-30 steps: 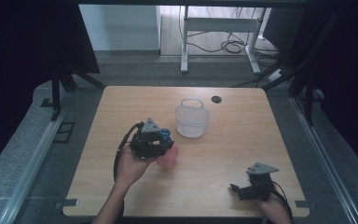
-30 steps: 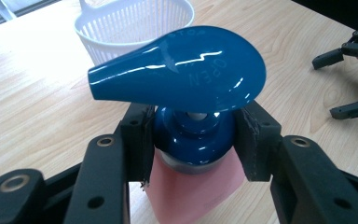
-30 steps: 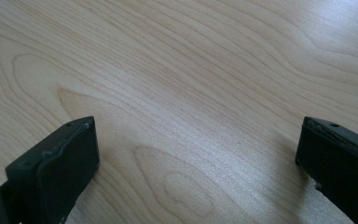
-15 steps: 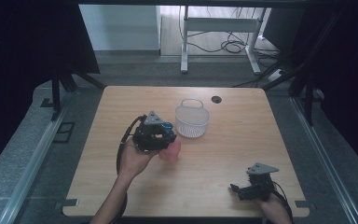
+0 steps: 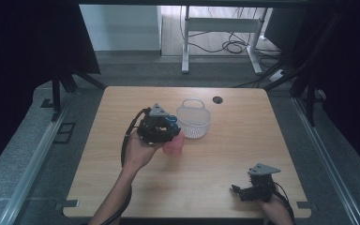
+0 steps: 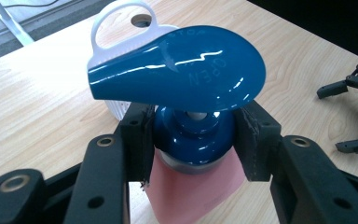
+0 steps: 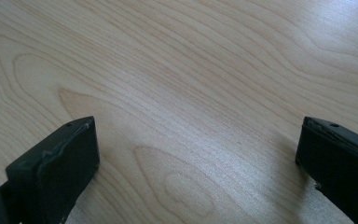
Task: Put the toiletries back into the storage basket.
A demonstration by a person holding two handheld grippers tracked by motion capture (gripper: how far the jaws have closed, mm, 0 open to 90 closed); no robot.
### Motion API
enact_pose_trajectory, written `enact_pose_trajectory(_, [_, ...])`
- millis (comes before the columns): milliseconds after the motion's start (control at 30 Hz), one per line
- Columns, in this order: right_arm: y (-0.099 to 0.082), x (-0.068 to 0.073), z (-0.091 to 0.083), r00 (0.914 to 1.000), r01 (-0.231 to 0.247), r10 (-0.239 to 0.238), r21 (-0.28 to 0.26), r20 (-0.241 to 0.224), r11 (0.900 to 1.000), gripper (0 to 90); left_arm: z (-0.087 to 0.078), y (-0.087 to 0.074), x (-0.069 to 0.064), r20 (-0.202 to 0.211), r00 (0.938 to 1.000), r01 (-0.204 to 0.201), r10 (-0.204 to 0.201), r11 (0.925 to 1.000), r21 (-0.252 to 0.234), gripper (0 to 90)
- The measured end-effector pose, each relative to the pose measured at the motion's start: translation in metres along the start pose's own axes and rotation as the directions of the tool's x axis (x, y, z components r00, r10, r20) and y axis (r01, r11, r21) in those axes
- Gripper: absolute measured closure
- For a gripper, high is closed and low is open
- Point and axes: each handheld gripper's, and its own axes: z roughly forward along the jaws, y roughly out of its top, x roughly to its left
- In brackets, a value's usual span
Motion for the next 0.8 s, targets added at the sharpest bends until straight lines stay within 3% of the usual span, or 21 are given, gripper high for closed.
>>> enact_pose_trajectory(800, [0.0,0.0,0.0,1.0,-0.002,0.002,-0.002,-0.001,1.0,0.0,0.008,0.043,0.006,-0.035,0.9991,-0.026,0.026,0.9996,-0.012,52.9])
